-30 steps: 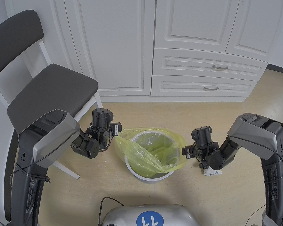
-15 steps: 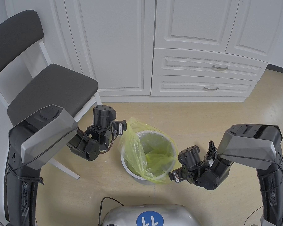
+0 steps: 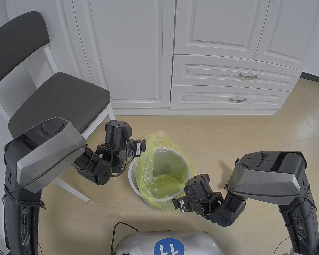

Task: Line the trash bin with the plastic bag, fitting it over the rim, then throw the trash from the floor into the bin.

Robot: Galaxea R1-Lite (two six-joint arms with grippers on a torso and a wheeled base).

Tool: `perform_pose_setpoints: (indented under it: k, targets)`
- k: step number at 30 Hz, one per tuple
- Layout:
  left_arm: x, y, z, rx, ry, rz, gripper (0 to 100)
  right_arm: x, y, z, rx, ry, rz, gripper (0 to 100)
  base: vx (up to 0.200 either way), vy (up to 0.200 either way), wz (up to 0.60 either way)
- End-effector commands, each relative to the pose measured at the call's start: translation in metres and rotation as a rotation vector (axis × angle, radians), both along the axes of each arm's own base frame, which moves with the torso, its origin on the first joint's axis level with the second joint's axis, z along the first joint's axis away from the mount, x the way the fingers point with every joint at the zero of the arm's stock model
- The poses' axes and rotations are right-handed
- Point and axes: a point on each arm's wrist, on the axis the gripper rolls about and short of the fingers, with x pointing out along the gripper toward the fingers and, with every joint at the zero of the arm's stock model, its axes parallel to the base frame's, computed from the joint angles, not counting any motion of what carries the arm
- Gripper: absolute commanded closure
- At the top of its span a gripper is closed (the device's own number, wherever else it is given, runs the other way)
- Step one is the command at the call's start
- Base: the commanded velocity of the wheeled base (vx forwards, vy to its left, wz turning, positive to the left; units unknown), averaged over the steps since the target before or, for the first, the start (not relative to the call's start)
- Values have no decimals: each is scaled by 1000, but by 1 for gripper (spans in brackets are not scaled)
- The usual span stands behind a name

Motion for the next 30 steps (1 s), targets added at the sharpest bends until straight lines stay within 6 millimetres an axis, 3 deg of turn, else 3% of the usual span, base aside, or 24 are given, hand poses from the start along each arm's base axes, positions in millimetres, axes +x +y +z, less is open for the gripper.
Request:
perform_pose_setpoints:
  k: [1,7,16,24,30]
  targets:
    - [-8,0,-1,11,20,-29,0,-11,1,-3,-21,19,24,0,0,0,0]
    - [-43,4,1,83,87,-193,0,-27,1,11,-17,31,89,0,0,0,0]
    - [-55,7,-7,79,86,-296,0,-42,2,19,-22,42,126,0,0,0,0]
    - [-72,3,-21,177,85,-371,0,-47,-7,23,-68,39,151,0,0,0,0]
    - [-74,-4,-43,260,112,-389,0,-49,-14,36,-69,25,170,0,0,0,0]
